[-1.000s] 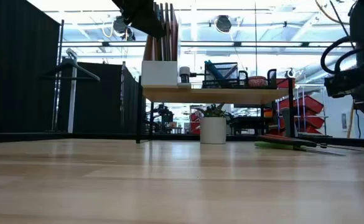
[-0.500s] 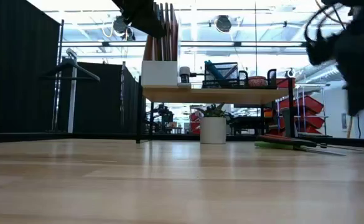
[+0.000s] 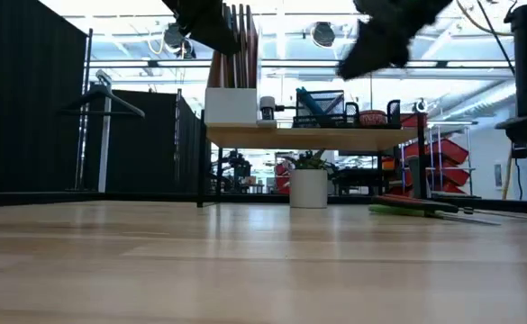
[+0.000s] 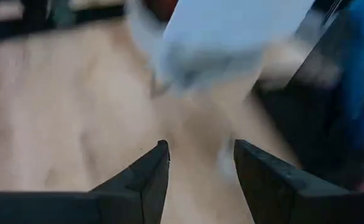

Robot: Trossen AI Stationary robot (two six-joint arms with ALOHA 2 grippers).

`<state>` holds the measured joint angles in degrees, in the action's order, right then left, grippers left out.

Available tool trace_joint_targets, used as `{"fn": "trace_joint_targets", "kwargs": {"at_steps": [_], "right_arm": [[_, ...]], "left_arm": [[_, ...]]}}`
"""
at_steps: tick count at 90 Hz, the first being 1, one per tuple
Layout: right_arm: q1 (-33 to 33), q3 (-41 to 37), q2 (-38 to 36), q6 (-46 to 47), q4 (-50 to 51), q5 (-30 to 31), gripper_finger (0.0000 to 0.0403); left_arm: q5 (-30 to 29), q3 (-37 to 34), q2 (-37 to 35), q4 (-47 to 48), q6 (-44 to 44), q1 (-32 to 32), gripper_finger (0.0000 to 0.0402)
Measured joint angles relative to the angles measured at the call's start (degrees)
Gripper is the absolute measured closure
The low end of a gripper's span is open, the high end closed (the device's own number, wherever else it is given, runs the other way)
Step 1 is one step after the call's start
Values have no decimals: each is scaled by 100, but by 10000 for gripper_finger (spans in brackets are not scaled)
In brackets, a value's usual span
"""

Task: Stock shelves
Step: Remove the blue pen from the desk organizer on the shelf

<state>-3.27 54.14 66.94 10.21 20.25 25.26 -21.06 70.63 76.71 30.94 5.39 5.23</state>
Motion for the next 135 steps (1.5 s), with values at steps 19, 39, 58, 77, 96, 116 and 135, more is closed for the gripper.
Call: {"fn": "trace_joint_targets", "kwargs": {"at_steps": [19, 39, 58, 77, 96, 116, 135], "right_arm": [[-1285, 231, 89, -1364, -1774, -802, 241], [-2255, 793, 933, -1958, -2167, -1621, 241], [-2630, 1369, 1672, -2215, -2102, -1626, 241], [-2742, 1470, 1836, -2290, -2003, -1633, 241], [-2850, 1477, 1863, -1830, -1967, -1636, 241], [-2939, 1481, 1982, -1536, -1811, -1697, 241], [-2941, 1483, 1982, -1540, -1760, -1783, 247]], "left_arm": [[-1, 0, 0, -1, 0, 0, 226], [-2, 0, 0, -2, 0, 0, 226], [-11, 0, 0, -3, 1, 0, 226], [-25, 0, 0, -7, -39, 0, 226], [-28, 0, 0, -102, 114, 22, 226], [-34, 0, 0, -268, 273, 33, 226], [-33, 0, 0, -254, 258, 33, 226]]}}
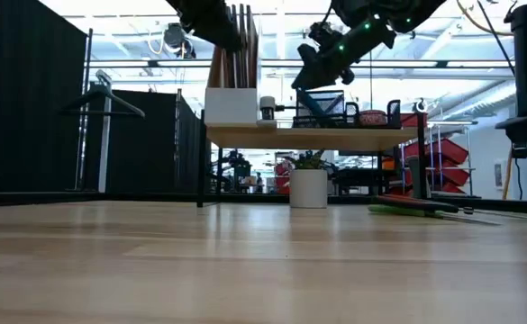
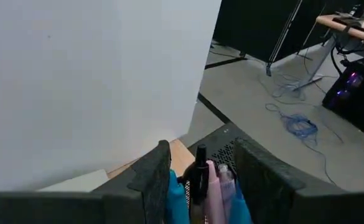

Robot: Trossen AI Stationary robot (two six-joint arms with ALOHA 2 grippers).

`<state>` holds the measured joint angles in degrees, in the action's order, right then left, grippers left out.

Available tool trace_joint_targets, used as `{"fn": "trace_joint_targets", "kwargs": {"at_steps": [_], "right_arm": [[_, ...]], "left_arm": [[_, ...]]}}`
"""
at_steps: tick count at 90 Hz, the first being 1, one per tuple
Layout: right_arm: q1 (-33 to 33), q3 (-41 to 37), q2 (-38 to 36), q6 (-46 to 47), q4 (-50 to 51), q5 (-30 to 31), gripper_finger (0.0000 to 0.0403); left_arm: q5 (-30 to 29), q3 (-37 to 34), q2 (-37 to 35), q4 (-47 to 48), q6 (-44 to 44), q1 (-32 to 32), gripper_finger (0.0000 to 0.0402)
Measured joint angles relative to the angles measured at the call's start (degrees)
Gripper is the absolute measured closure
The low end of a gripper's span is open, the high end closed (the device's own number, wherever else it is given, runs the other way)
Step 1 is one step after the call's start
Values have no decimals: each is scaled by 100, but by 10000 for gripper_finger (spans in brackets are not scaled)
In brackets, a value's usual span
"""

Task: Stock shelves
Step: Remove the blue pen from the desk organizer on the shelf

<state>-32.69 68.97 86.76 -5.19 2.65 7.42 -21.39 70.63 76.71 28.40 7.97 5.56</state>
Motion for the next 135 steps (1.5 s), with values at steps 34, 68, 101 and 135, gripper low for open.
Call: {"fn": "trace_joint_targets", "kwargs": {"at_steps": [34, 68, 101, 135], "right_arm": [[4, 178, -422, -253, 230, -5, 248], [-70, 323, -540, -289, 1342, -889, 248], [-68, 323, -33, -275, 936, -675, 255], [-70, 323, -28, -345, 910, -621, 381]], "left_arm": [[2, 0, 0, 25, -4, 0, 226], [4, 0, 0, 60, -4, -2, 226], [4, 0, 0, 103, -7, 0, 226], [9, 0, 0, 103, -7, 0, 226]]}}
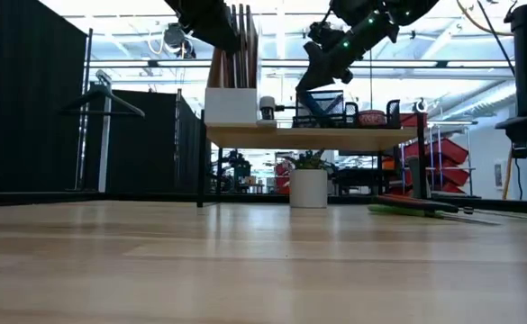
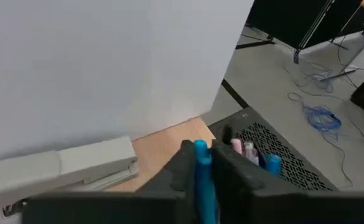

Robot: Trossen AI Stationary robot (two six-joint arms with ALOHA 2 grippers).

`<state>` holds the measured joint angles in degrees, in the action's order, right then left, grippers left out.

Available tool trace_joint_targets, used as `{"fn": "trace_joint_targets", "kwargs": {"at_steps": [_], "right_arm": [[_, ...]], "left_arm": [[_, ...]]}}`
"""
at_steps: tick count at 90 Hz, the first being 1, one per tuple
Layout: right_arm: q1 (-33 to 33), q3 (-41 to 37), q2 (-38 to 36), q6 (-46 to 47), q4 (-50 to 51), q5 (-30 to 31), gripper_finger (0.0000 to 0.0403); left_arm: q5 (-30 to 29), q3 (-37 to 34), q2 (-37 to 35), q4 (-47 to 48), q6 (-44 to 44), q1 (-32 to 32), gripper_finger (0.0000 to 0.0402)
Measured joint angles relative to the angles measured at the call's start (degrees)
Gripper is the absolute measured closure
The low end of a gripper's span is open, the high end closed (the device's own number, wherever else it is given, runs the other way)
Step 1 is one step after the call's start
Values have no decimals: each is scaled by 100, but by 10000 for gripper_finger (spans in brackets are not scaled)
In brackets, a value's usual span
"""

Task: Stock shelves
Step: Remove the blue pen from the desk organizer on the shelf

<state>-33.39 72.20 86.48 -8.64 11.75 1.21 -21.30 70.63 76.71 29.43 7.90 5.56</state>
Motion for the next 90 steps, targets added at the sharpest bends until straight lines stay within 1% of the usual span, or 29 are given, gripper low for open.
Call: {"fn": "trace_joint_targets", "kwargs": {"at_steps": [8, 29, 54, 90], "right_arm": [[0, 0, 0, -38, 4, 14, 396], [30, 0, -109, -56, 22, 40, 397], [48, 0, -539, -103, -4, 76, 400], [50, 0, -1357, -147, -189, 59, 401]], "left_arm": [[-2, 0, 0, -2, 0, 0, 226], [0, 0, 0, -4, 0, 0, 226], [-1, 0, 0, -28, 0, 0, 226], [-2, 0, 0, -33, 2, 0, 226]]}}
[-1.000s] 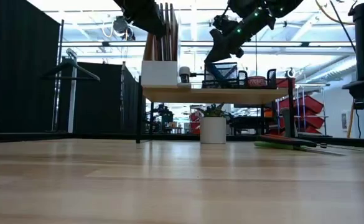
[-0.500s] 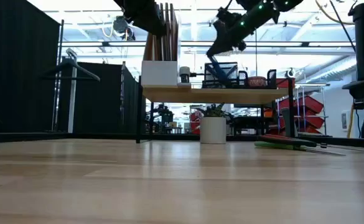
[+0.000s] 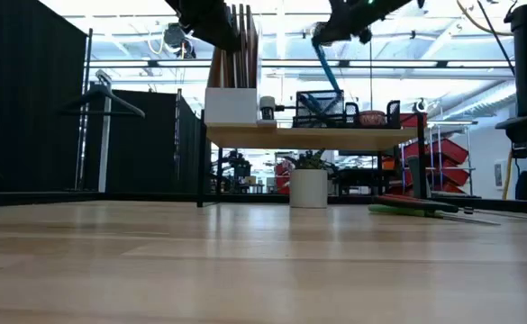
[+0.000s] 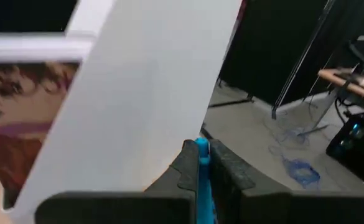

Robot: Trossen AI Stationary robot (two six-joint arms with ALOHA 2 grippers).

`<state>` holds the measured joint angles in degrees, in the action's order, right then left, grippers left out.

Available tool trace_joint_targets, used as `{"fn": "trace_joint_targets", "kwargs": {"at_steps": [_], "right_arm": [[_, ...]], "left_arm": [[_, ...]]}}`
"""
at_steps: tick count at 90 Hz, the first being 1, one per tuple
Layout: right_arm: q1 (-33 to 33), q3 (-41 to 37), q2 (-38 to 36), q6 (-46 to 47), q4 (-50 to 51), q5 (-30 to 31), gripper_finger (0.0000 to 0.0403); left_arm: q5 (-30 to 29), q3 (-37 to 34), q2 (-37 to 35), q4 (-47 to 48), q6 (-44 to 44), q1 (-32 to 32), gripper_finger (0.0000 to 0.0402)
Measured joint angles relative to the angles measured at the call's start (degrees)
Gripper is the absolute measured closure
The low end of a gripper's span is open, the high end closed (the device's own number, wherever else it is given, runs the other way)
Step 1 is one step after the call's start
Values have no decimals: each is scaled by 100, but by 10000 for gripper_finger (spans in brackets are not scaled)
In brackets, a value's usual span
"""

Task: Stock shelves
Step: Remove the blue pen from the desk organizer on the shelf

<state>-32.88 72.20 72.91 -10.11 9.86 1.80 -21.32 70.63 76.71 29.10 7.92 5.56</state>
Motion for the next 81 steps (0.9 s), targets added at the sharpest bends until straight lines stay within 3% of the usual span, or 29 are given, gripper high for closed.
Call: {"fn": "trace_joint_targets", "kwargs": {"at_steps": [34, 68, 81], "right_arm": [[565, 7, -867, 574, 327, -46, 401], [1619, -36, -1020, 2420, 3886, 240, 401], [2173, -551, -1014, 3398, 4405, 293, 401]], "left_arm": [[0, 0, 0, -9, 2, 0, 226], [0, 0, 0, -11, -7, 0, 226], [0, 0, 0, -13, -9, -35, 226]]}}
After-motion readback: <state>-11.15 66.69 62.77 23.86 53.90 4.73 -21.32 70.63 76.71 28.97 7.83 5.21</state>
